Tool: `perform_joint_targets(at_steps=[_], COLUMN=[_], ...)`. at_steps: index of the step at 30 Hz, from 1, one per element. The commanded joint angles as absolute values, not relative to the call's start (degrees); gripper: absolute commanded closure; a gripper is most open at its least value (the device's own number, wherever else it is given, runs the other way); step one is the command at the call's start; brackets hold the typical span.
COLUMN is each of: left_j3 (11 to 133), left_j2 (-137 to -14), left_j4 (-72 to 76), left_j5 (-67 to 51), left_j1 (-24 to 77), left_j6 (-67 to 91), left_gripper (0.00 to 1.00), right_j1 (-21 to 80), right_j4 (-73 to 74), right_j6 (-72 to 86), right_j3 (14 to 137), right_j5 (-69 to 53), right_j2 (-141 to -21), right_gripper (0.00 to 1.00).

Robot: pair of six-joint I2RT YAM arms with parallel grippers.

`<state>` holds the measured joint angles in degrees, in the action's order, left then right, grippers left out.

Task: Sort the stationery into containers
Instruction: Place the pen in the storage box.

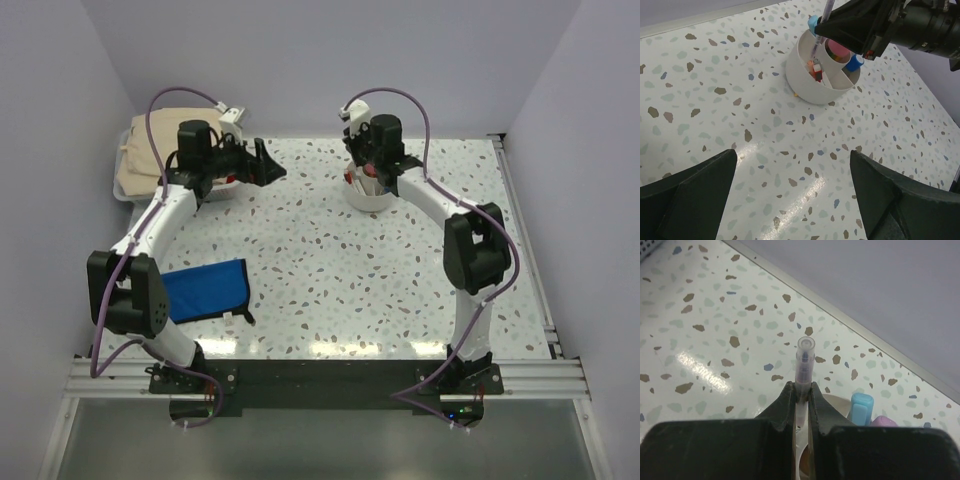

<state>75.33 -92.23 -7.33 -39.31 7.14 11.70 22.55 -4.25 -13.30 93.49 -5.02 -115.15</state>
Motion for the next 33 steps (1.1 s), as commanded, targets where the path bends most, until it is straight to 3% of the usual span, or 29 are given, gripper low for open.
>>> perform_joint_targets(at_steps=[1,15,16,19,20,24,33], left_j3=[74.62,73.57,73.3,72.69,72.69,72.77,73.74], left_j2=[-89.12,-87.72,-87.63,-87.1,-86.75,-86.22,-84.11], left_j4=[-6.15,-5.36,-5.36,-5.36,-5.36,-5.19,-6.5], left_j5=[-38.85,-39.9,-39.9,-39.99,-39.99,-40.08,-38.59], left_j1=[6.42,5.63,5.45,5.19,5.1,4.92,3.87], left_j6=[11.42,12.74,12.66,12.83,12.92,13.01,10.11], left_gripper=[0.0,0.0,0.0,0.0,0.0,0.0,0.0], right_j1=[23.2,23.99,24.17,24.08,24.17,24.17,24.08], right_j4=[-6.68,-2.02,-2.02,-1.93,-2.19,-1.41,5.88], right_j6=[-17.84,-16.96,-16.96,-16.44,-16.09,-15.47,-11.69], right_j3=[94.75,97.21,97.21,97.03,96.94,96.86,99.92], right_j5=[-2.46,-0.18,-0.18,1.84,2.89,3.08,1.94], right_j2=[-114.7,-120.5,-120.41,-120.15,-119.89,-116.9,-104.95], right_gripper=[1.0,0.98,0.86,0.68,0.56,0.39,0.31])
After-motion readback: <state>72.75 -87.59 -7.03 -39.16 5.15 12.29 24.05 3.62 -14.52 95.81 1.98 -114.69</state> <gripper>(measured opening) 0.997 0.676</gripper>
